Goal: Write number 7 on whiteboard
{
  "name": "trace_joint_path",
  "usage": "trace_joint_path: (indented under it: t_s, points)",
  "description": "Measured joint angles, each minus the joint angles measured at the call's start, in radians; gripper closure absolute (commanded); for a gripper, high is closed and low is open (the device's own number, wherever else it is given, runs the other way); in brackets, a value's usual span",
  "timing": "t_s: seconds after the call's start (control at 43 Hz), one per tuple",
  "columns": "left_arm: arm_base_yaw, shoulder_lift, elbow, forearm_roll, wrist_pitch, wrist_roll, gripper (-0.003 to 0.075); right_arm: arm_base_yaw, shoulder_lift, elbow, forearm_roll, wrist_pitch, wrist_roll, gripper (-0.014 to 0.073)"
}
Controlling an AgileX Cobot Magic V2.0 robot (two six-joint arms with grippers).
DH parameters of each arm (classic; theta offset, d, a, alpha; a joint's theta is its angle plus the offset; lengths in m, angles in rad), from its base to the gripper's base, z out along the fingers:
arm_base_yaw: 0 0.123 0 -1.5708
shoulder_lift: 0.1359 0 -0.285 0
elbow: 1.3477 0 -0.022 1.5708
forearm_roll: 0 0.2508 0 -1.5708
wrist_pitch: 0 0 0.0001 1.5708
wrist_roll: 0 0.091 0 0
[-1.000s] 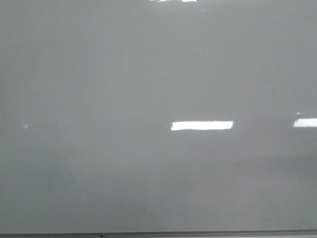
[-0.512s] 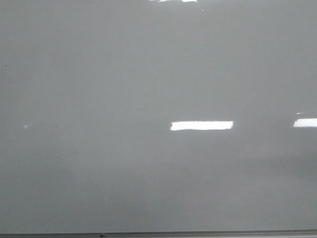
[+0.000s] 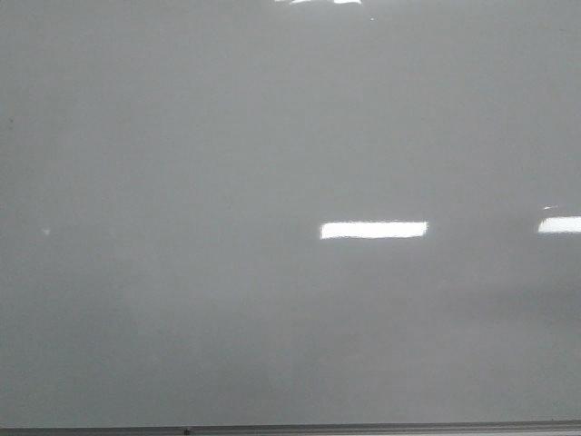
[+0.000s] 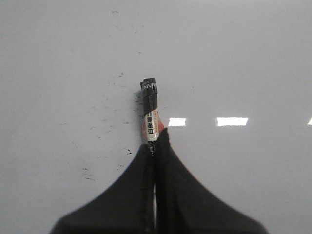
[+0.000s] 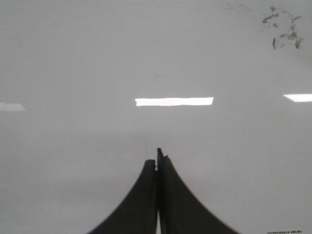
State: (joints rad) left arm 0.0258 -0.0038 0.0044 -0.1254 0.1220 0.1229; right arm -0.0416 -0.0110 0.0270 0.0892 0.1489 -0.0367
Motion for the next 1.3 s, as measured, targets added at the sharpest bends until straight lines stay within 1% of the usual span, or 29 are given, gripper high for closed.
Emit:
trace_joint_path:
  t_s: [0.209, 0.419, 0.488, 0.558, 0.628, 0.721, 0.814, 0.953, 1.14, 1.233, 1.279, 1.302]
  points:
    - [0.000, 0.000, 0.000, 0.000, -0.038, 0.000, 0.0741, 0.000, 0.000, 0.000, 0.000, -0.006, 0.000, 0.0653]
    - [0.000, 0.000, -0.016, -0.037, -0.200, 0.000, 0.0741, 0.000, 0.000, -0.012, 0.000, -0.049, 0.000, 0.0653]
    - [0.000, 0.000, -0.054, -0.044, -0.204, 0.000, 0.0741, 0.000, 0.000, -0.047, 0.000, -0.043, 0.000, 0.0653]
    - [0.000, 0.000, -0.112, -0.044, -0.181, 0.000, 0.0741, 0.000, 0.000, -0.092, 0.002, -0.030, 0.000, 0.0653]
    - [0.000, 0.006, -0.179, -0.044, -0.128, 0.000, 0.0741, 0.000, 0.000, -0.134, 0.016, 0.001, 0.000, 0.0653]
    - [0.000, 0.058, -0.263, -0.044, -0.028, 0.004, 0.0741, 0.000, 0.014, -0.205, 0.053, 0.070, 0.000, 0.0653]
    - [0.000, 0.139, -0.313, -0.044, 0.048, 0.018, 0.0741, 0.000, 0.066, -0.270, 0.074, 0.133, 0.000, 0.0653]
    - [0.000, 0.252, -0.336, -0.044, 0.090, 0.030, 0.0741, 0.000, 0.152, -0.336, 0.081, 0.200, 0.000, 0.0653]
    - [0.000, 0.335, -0.338, -0.036, 0.104, 0.031, 0.0741, 0.000, 0.202, -0.354, 0.081, 0.217, 0.000, 0.0646]
    - [0.000, 0.343, -0.338, -0.036, 0.104, 0.031, 0.0740, 0.000, 0.204, -0.354, 0.081, 0.223, 0.000, 0.0580]
    - [0.000, 0.343, -0.338, -0.036, 0.104, 0.031, 0.0729, 0.000, 0.204, -0.354, 0.081, 0.226, 0.000, 0.0522]
    - [0.000, 0.344, -0.338, -0.036, 0.104, 0.031, 0.0719, 0.000, 0.204, -0.354, 0.081, 0.226, 0.000, 0.0476]
